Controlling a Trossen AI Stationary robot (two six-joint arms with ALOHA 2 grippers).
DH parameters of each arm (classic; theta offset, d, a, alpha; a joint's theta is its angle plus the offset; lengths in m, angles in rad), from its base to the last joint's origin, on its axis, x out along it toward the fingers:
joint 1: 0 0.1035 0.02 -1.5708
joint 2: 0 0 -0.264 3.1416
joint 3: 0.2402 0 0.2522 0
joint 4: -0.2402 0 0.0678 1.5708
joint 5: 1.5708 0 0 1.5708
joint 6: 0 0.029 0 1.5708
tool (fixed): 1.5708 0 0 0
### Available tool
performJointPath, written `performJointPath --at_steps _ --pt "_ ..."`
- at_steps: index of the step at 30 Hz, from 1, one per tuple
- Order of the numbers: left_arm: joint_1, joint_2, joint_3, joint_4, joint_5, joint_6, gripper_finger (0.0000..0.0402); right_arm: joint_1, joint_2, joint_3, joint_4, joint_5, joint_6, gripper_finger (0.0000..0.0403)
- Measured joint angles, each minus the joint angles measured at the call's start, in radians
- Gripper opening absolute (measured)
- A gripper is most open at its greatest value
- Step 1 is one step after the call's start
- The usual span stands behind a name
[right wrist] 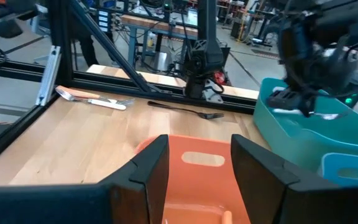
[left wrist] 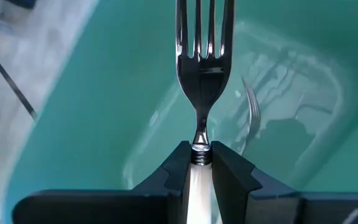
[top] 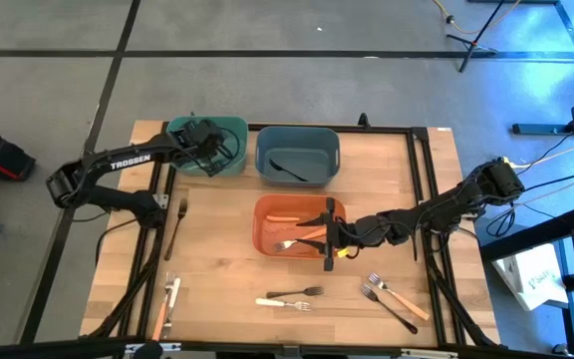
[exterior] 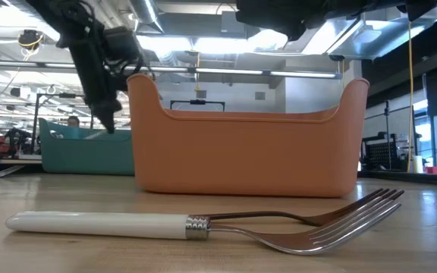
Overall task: Sort silverware by color (type)
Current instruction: Put the white fork into the green bin, then put the black fork into the blue bin
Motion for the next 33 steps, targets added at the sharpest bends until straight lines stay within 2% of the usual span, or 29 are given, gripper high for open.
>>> performJointPath --at_steps 8,16,21,27,33 --pt "0.01 0.0 -0.047 0.018 0.005 -0.009 0.0063 0.0 0.0 0.0 0.001 0.015 -0.001 0.0161" --pt "0.01 0.0 -0.047 0.018 0.028 -0.046 0.0133 0.0 0.0 0.0 0.001 0.015 -0.001 0.0161" --pt "0.004 -0.008 0.0 -0.05 0.029 -0.056 0.0167 0.0 0.0 0.0 -0.001 0.015 -0.001 0.0161" --pt "-0.064 -0.065 0.077 -0.166 0.036 -0.113 0.0174 0.0 0.0 0.0 -0.01 0.031 -0.001 0.0161" --pt "-0.171 -0.149 0.098 -0.269 0.174 -0.262 0.017 0.0 0.0 0.0 -0.023 0.031 0.011 0.0161"
